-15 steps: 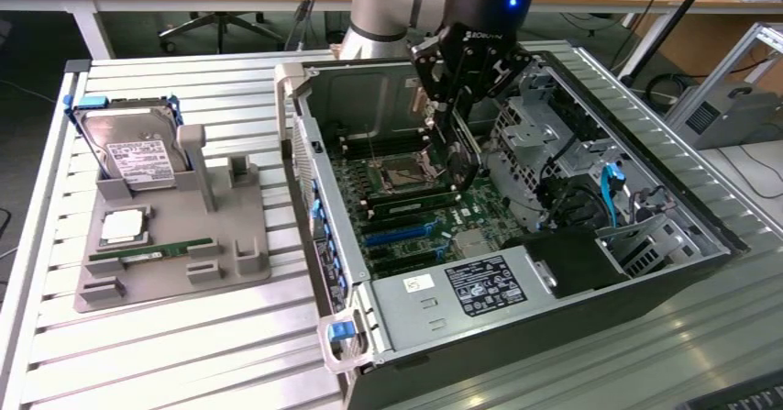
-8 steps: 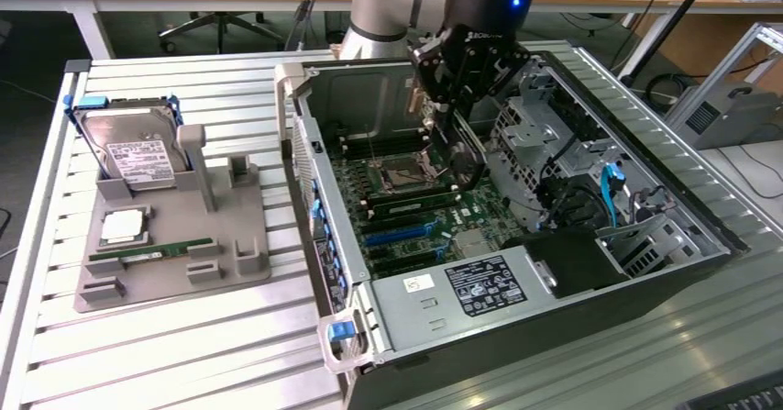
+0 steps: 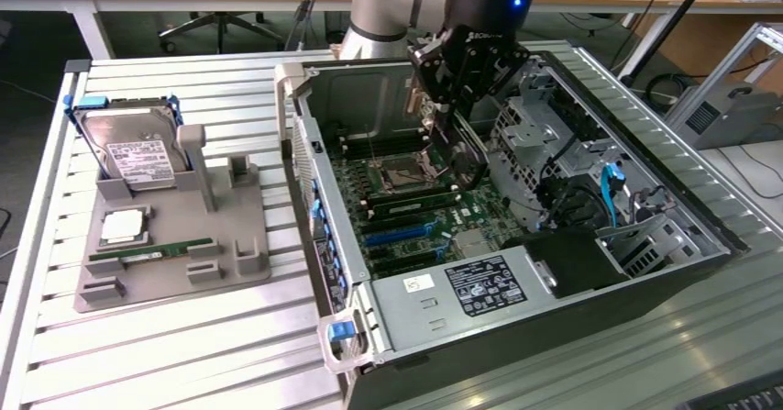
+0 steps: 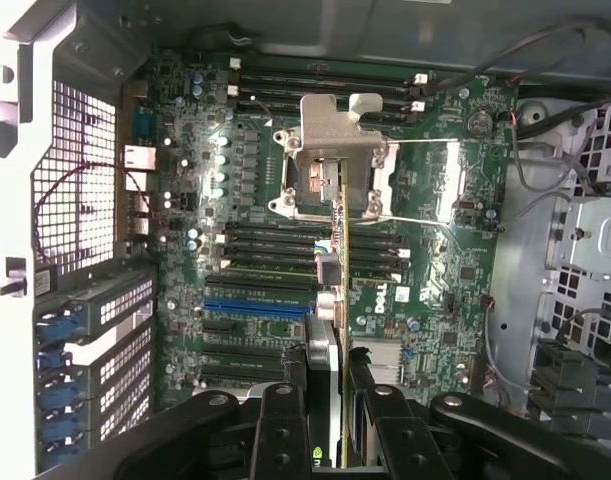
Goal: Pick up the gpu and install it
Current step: 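Insert the gpu into the slot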
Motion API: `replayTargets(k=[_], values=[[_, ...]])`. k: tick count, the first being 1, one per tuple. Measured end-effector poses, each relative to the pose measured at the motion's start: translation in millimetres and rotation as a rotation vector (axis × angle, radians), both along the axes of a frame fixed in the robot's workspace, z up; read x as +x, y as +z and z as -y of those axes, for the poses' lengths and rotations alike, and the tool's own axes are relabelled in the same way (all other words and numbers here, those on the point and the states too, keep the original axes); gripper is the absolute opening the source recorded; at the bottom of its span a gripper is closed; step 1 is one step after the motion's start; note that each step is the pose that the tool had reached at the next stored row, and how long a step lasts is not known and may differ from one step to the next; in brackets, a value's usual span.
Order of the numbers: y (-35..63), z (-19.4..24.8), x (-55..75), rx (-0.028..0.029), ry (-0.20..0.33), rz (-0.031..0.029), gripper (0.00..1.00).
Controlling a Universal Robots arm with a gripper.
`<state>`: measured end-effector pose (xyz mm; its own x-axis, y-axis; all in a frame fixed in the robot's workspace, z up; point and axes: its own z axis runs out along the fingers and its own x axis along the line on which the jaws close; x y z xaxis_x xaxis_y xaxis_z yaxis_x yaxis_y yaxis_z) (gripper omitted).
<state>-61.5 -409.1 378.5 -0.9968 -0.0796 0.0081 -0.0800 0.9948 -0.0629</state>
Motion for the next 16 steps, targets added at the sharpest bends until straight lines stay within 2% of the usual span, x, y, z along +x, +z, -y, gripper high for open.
replayTargets(k=[16], values=[[0.0,0.0,0.0,-0.0016,0.051,0.0000,0.27]])
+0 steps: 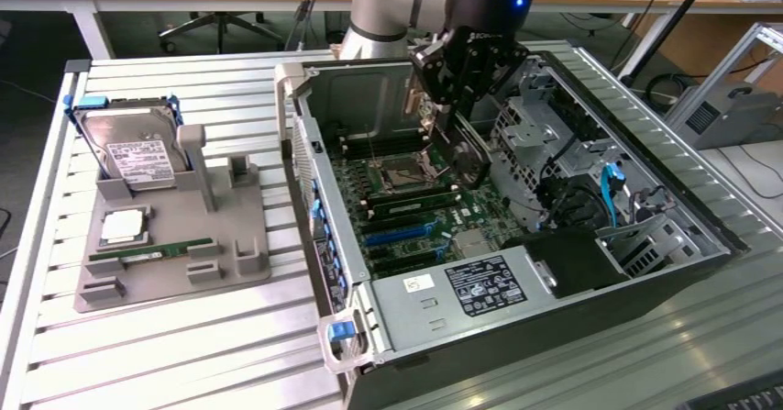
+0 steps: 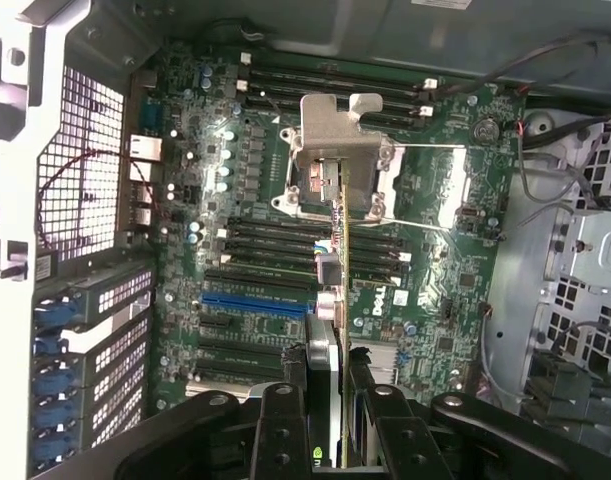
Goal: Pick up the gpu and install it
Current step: 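Insert the gpu into the slot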
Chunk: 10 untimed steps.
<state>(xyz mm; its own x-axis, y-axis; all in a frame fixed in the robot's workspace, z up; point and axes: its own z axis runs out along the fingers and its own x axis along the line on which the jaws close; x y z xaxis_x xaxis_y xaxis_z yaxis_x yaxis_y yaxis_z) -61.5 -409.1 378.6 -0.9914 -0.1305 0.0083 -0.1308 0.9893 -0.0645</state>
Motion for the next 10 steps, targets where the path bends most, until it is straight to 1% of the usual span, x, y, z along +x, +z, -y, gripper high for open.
replayTargets(k=[10], values=[[-0.1,0.0,0.0,-0.0029,0.035,0.0001,0.27]])
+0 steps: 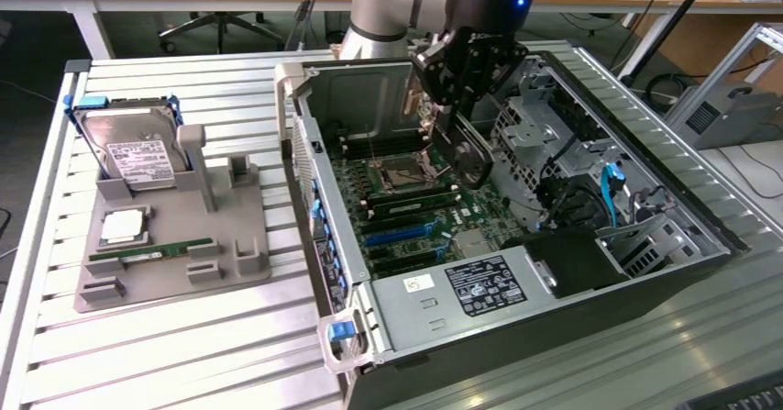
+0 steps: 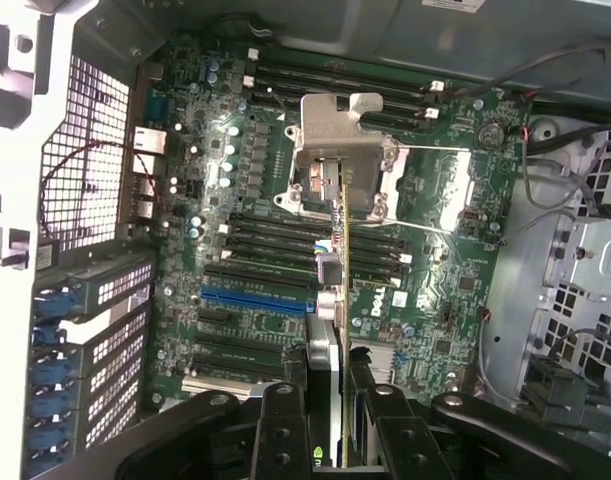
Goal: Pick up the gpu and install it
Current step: 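Insert the gpu into the slot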
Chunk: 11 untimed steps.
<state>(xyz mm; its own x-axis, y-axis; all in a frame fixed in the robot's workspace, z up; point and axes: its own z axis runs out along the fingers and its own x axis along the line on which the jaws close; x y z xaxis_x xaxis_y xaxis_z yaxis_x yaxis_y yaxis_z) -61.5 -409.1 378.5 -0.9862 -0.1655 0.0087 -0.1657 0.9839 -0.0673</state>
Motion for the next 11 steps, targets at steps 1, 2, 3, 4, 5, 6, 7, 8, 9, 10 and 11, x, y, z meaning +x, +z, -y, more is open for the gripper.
replayTargets(k=[1,2,3,4,5,6,7,8,9,10,11], values=[[0.0,0.0,0.0,-0.0004,0.005,0.0000,0.27],[0.0,0.0,0.0,-0.0010,0.009,0.0000,0.27],[0.0,0.0,0.0,-0.0013,0.013,0.0000,0.27],[0.0,0.0,0.0,-0.0016,0.016,0.0000,0.27],[0.0,0.0,0.0,-0.0020,0.019,0.0000,0.27],[0.0,0.0,0.0,-0.0023,0.022,0.0000,0.27],[0.0,0.0,0.0,-0.0026,0.024,0.0000,0.27],[0.0,0.0,0.0,-0.0029,0.027,-0.0001,0.27],[0.0,0.0,0.0,-0.0032,0.029,0.0000,0.27],[0.0,0.0,0.0,-0.0035,0.032,-0.0001,0.27],[0.0,0.0,0.0,-0.0038,0.035,0.0000,0.27]])
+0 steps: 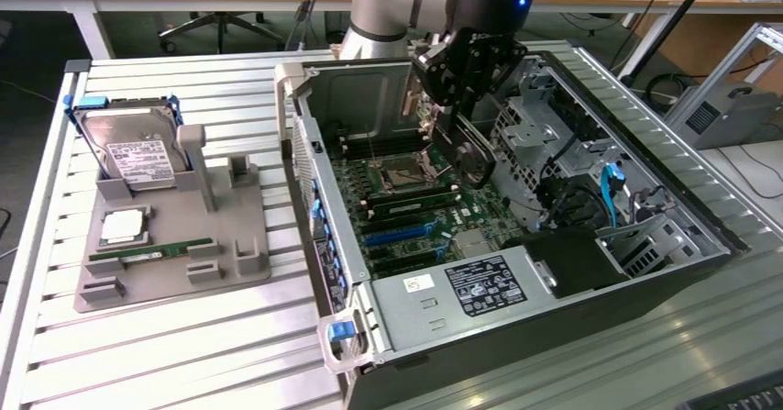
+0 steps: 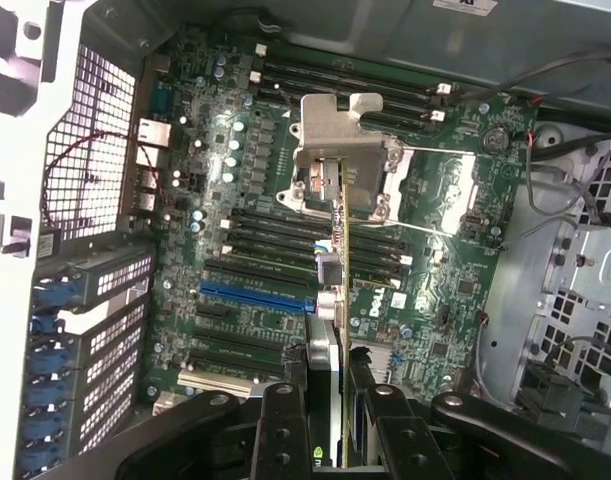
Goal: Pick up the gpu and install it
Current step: 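Insert the gpu into the slot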
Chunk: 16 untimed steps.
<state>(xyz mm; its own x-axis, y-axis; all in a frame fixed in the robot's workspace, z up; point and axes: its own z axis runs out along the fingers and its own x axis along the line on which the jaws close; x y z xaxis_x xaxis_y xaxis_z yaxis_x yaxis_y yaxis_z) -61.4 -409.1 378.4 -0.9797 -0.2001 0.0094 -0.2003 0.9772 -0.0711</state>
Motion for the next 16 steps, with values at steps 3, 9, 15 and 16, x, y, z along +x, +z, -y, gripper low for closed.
replayTargets(k=[3,9,15,16], values=[[0.0,0.0,0.0,-0.0007,0.008,0.0000,0.27],[0.0,0.0,0.0,-0.0015,0.023,0.0000,0.27],[0.0,0.0,0.0,-0.0023,0.037,0.0000,0.27],[0.0,0.0,0.0,-0.0024,0.040,0.0000,0.27]])
